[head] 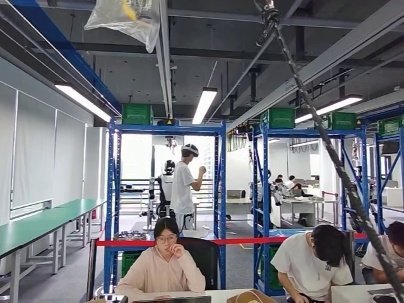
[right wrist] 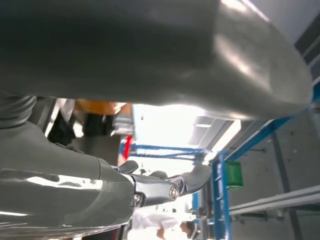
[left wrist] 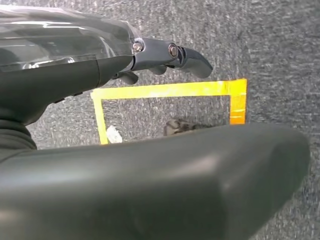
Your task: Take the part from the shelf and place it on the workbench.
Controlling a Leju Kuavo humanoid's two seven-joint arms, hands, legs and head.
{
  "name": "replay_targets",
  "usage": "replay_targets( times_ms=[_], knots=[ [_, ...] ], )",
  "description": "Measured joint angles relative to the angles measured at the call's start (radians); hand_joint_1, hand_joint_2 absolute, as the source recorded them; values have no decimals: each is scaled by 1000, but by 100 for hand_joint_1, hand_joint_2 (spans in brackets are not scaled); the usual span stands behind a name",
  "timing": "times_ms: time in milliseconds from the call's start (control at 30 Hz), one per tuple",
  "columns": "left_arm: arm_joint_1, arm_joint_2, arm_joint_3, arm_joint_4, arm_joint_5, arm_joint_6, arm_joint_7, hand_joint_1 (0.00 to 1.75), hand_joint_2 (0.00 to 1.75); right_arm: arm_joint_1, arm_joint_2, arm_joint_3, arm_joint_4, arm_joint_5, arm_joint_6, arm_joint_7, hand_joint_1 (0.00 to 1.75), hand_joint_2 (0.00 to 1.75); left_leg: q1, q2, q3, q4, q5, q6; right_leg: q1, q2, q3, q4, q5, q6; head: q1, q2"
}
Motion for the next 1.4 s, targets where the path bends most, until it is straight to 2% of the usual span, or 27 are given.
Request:
replay_targets(
  times_ms=[67, 133, 167, 267, 333, 400, 467, 533, 567, 600, 633, 667, 733, 800, 833, 900, 933, 1000, 1067, 1100, 1133, 1167, 1200, 1233, 1300, 1333, 1400],
  knots=[
    [2, 0, 9, 0, 0, 4, 0, 0, 0, 24, 0, 6, -8, -16, 10, 0, 0, 0, -2, 0, -28, 115, -77, 0, 2, -2, -18, 0, 13, -4, 0, 0],
    [4, 0, 14, 0, 0, 7, 0, 0, 0, 41, -1, 7, -10, -26, 14, -1, 0, 0, -3, 0, -13, 144, -92, -1, 4, -3, -39, 1, 29, -3, 0, 0],
    [4, 0, 16, 0, 0, 8, 0, 0, 0, 48, -1, 7, -12, -31, 16, -2, 0, 0, -2, 0, 21, 104, -75, -1, 4, -2, -49, 1, 37, -2, 0, 0],
    [-1, 0, 23, 0, 0, 10, 0, 0, 0, 66, -2, 4, -22, -48, 25, -7, 0, 0, -3, 0, 153, -91, -15, 1, 7, 0, -75, 10, 60, 10, 0, 0],
    [-1, -1, 26, 0, 0, 10, 0, 0, 0, 78, -2, 3, -27, -55, 31, -10, 0, 0, -7, 0, 175, -133, -4, 7, 8, 0, -86, 17, 74, 20, 0, 0],
    [5, -1, 28, 0, 0, 10, 0, 0, 0, 89, -2, 3, -28, -59, 34, -11, 0, 0, -10, 3, 164, -128, 8, 21, 4, 2, -91, 18, 82, 32, 0, 0],
    [6, -1, 28, 0, 0, 11, 1, 0, 0, 97, -4, 3, -29, -62, 37, -11, 0, 0, -10, 9, 149, -128, 28, 36, 0, 5, -103, 53, 34, 44, 0, 0],
    [5, -1, 29, 1, 0, 13, 1, 0, 0, 104, -7, 3, -29, -64, 41, -7, 0, 0, -11, 12, 125, -128, 49, 45, -4, 5, -126, 156, -68, 52, 0, 0],
    [5, -1, 30, 1, 0, 13, 1, 0, 0, 107, -9, 3, -27, -65, 44, -4, 0, 0, -13, 13, 112, -128, 59, 48, -6, 5, -136, 219, -108, 54, 0, 0],
    [6, -1, 30, 1, 0, 14, 1, 0, 0, 111, -12, 3, -24, -65, 46, -2, 0, 0, -15, 13, 98, -127, 70, 48, -7, 5, -137, 269, -130, 55, 0, 0],
    [7, -1, 30, 1, 0, 14, 2, 0, 0, 115, -15, 3, -19, -65, 48, 0, 0, 0, -18, 10, 83, -127, 80, 48, -7, 5, -124, 290, -130, 55, 0, 0],
    [8, -1, 30, 1, 0, 14, 3, 0, 0, 118, -18, 2, -14, -64, 49, 2, 0, 0, -20, 7, 69, -126, 91, 48, -6, 6, -94, 274, -112, 51, -1, 0],
    [8, -3, 30, 1, 0, 15, 5, 0, 0, 120, -24, 2, -6, -56, 47, 7, 0, 0, -24, -1, 44, -126, 112, 47, -1, 15, 9, 152, -72, 35, 0, 0],
    [8, -7, 31, 1, 0, 15, 6, 0, 0, 119, -27, 2, -2, -37, 38, 15, 0, 0, -25, -7, 30, -126, 130, 42, 7, 22, 106, 9, -70, 18, 0, 0],
    [8, -9, 31, 1, 0, 15, 5, 0, 0, 118, -28, 2, -1, -27, 34, 19, 0, 0, -24, -9, 26, -127, 138, 36, 11, 24, 131, -32, -75, 13, 0, 0],
    [11, -9, 31, 2, 0, 17, 5, 0, 0, 118, -31, 3, 2, -16, 28, 23, 0, 0, -19, -12, 17, -129, 153, 24, 14, 20, 136, -61, -69, 7, 0, 0],
    [13, -10, 32, 2, 0, 17, 6, 0, 0, 118, -32, 4, 4, -14, 27, 24, 0, 0, -17, -12, 11, -126, 146, 19, 13, 17, 131, -67, -58, 3, 0, 0],
    [13, -11, 32, 3, 0, 18, 6, 0, 0, 118, -34, 5, 10, -15, 28, 30, 0, 0, -16, -12, -10, -72, 78, 12, 9, 8, 112, -76, -33, -6, 0, 0],
    [11, -12, 32, 4, 0, 18, 6, 0, 0, 120, -37, 10, 20, -17, 31, 38, 0, 0, -14, -9, -40, 49, -19, 7, 10, 2, 84, -71, -13, -11, 1, 0],
    [11, -12, 32, 4, 0, 18, 6, 0, 0, 122, -39, 12, 27, -17, 31, 41, 0, 0, -13, -9, -49, 108, -45, 3, 10, -2, 68, -66, -5, -10, 1, 0],
    [11, -12, 33, 4, 0, 18, 6, 0, 0, 124, -41, 15, 34, -17, 31, 41, 0, 0, -12, -8, -47, 143, -47, 0, 9, -5, 52, -60, 3, -8, 1, 0],
    [11, -12, 34, 4, 0, 19, 6, 0, 0, 127, -43, 18, 41, -17, 31, 41, 0, 0, -9, -8, -30, 147, -29, -4, 8, -7, 34, -52, 10, -4, 1, 0],
    [11, -12, 36, 5, 0, 19, 6, 0, 0, 132, -45, 21, 48, -18, 31, 41, 0, 0, -6, -7, 3, 116, -2, -8, 6, -9, 15, -42, 16, 0, 0, 0],
    [11, -12, 39, 6, 0, 19, 6, 0, 0, 138, -47, 25, 55, -18, 31, 40, 0, 0, -2, -5, 51, 58, 19, -12, 4, -10, -3, -30, 21, 5, 0, 0],
    [10, -12, 45, 7, 0, 19, 5, 0, 0, 153, -52, 33, 68, -17, 30, 37, 0, 0, 2, -4, 142, -73, 22, -13, 4, -11, -35, -2, 28, 16, 1, 0],
    [10, -12, 48, 7, 0, 19, 4, 0, 0, 161, -54, 35, 78, -13, 25, 37, 0, 0, 2, -4, 167, -113, 11, -9, 5, -11, -46, 7, 34, 22, 1, 0],
    [13, -13, 55, 7, 0, 20, 1, 0, 0, 179, -57, 38, 111, 6, 0, 39, 0, 0, -2, -4, 169, -132, 6, 5, 5, -11, -57, 13, 49, 34, 0, 0]
  ],
)
